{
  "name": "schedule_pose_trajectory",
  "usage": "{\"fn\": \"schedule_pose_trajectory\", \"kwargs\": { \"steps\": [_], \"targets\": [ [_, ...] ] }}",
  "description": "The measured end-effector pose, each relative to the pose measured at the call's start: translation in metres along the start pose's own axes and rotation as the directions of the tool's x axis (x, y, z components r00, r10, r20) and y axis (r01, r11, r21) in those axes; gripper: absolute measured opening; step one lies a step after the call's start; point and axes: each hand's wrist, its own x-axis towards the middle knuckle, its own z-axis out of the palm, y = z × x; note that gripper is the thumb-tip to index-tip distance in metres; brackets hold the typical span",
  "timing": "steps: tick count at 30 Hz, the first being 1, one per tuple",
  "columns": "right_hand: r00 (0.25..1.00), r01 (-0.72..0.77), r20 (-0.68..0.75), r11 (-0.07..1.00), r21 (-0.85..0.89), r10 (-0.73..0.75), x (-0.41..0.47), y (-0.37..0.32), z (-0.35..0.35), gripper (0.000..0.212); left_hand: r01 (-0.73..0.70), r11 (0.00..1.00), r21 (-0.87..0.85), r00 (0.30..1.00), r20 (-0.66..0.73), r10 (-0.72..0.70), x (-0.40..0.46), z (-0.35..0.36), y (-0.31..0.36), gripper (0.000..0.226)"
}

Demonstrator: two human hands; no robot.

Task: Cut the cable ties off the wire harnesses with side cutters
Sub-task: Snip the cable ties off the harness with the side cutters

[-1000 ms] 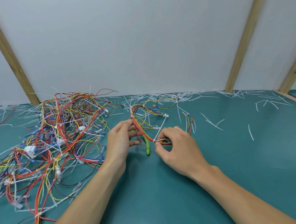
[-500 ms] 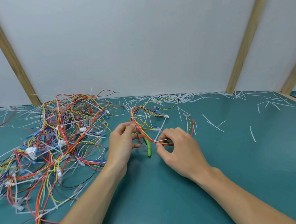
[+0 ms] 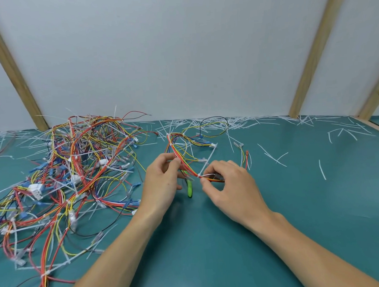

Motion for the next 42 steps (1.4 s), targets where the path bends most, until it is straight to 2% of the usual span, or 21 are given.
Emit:
{"fn": "schedule_pose_trajectory", "kwargs": {
  "steps": [14,17,19,21,22,24,27,31,38,42],
  "targets": [
    [1.0,-0.017,-0.023,1.0,0.014,0.017,-0.001,0.002,0.0,0.007,-0.017,1.0,0.026,1.0,-0.001,0.017,0.001,0.001,-0.003,0.014],
    [0.998,-0.031,-0.047,0.999,0.02,0.032,0.0,0.005,0.0,0.007,-0.077,0.984,0.158,0.991,-0.097,0.093,-0.001,0.0,-0.003,0.005],
    [0.997,-0.039,-0.072,0.999,0.037,0.042,0.001,0.006,0.0,0.008,-0.144,0.97,0.196,0.968,-0.177,0.18,-0.002,-0.002,0.001,0.01],
    [0.993,-0.049,-0.106,0.997,0.063,0.056,0.001,0.006,0.001,0.009,-0.207,0.965,0.162,0.96,-0.158,0.233,-0.003,-0.003,0.006,0.008],
    [0.991,-0.052,-0.123,0.996,0.074,0.061,0.001,0.005,0.001,0.01,-0.221,0.961,0.168,0.964,-0.112,0.242,-0.004,-0.002,0.007,0.015],
    [0.988,-0.044,-0.146,0.994,0.097,0.058,0.0,0.005,0.001,0.011,-0.215,0.952,0.217,0.976,0.018,0.216,-0.01,0.002,0.006,0.028],
    [0.987,-0.023,-0.155,0.992,0.126,0.043,0.001,0.005,0.001,0.012,-0.201,0.949,0.242,0.976,0.131,0.173,-0.016,0.008,0.004,0.03],
    [0.988,-0.023,-0.147,0.99,0.142,0.045,0.001,0.005,0.001,0.011,-0.105,0.992,0.072,0.987,0.133,0.095,-0.012,0.007,0.004,0.03],
    [0.991,-0.032,-0.123,0.994,0.108,0.045,0.0,0.004,0.0,0.01,-0.005,1.0,0.017,0.983,0.181,0.002,-0.01,0.006,0.001,0.028],
    [0.992,-0.003,-0.126,0.997,0.076,0.012,0.001,0.005,-0.001,0.024,0.049,0.995,-0.093,0.988,0.149,-0.035,-0.007,0.003,0.002,0.025]
  ]
}}
